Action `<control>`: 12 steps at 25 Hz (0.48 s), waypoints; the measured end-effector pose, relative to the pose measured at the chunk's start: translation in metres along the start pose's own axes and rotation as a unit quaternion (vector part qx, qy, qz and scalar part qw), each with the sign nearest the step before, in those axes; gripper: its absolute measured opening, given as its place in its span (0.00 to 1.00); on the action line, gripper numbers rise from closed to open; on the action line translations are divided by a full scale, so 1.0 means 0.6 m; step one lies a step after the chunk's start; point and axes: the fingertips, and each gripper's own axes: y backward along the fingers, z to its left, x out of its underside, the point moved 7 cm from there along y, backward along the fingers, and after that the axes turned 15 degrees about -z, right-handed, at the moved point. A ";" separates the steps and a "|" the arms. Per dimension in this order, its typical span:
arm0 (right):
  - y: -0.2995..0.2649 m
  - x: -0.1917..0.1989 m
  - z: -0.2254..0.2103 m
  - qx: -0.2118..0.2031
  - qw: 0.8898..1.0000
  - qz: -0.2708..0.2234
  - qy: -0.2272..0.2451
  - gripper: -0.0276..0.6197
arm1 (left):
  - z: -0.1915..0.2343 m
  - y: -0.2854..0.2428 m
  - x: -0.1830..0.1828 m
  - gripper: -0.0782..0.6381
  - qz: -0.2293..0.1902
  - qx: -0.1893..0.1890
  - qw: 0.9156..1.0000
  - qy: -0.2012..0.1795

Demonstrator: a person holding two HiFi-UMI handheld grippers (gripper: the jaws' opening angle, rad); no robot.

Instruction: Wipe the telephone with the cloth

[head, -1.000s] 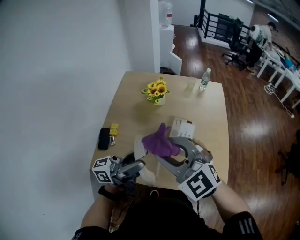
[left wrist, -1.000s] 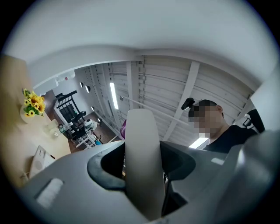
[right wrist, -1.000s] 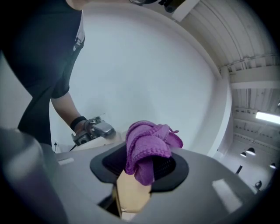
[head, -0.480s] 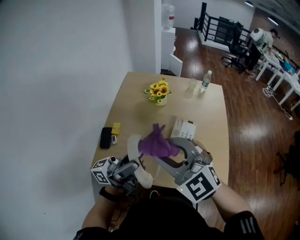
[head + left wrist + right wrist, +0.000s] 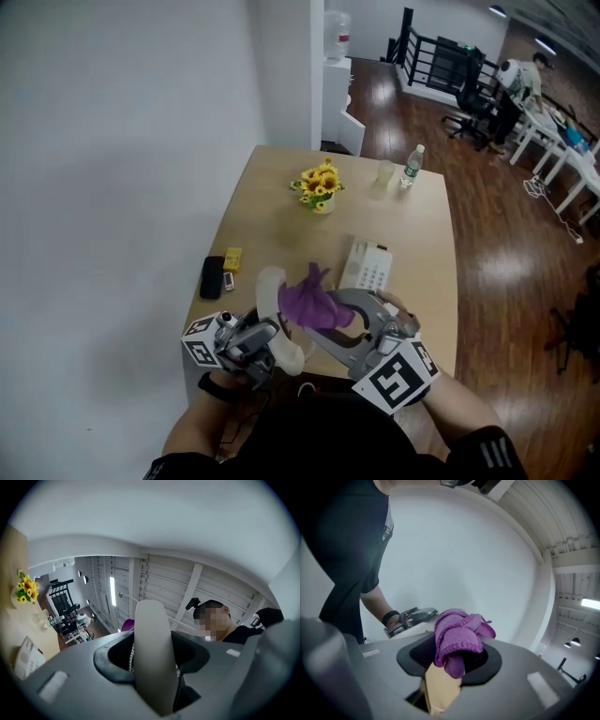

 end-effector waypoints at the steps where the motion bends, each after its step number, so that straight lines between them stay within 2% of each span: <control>1: 0.004 0.002 0.004 -0.007 1.000 0.003 -0.006 0.27 | 0.000 0.002 -0.001 0.41 0.001 0.000 1.000 -0.002; 5: 0.025 0.011 0.021 -0.024 0.999 0.019 -0.022 0.27 | -0.003 0.007 -0.015 0.41 -0.015 0.003 1.000 -0.003; 12: 0.036 0.019 0.051 -0.011 0.998 0.028 -0.050 0.27 | -0.008 -0.010 -0.049 0.41 -0.045 0.012 0.999 -0.022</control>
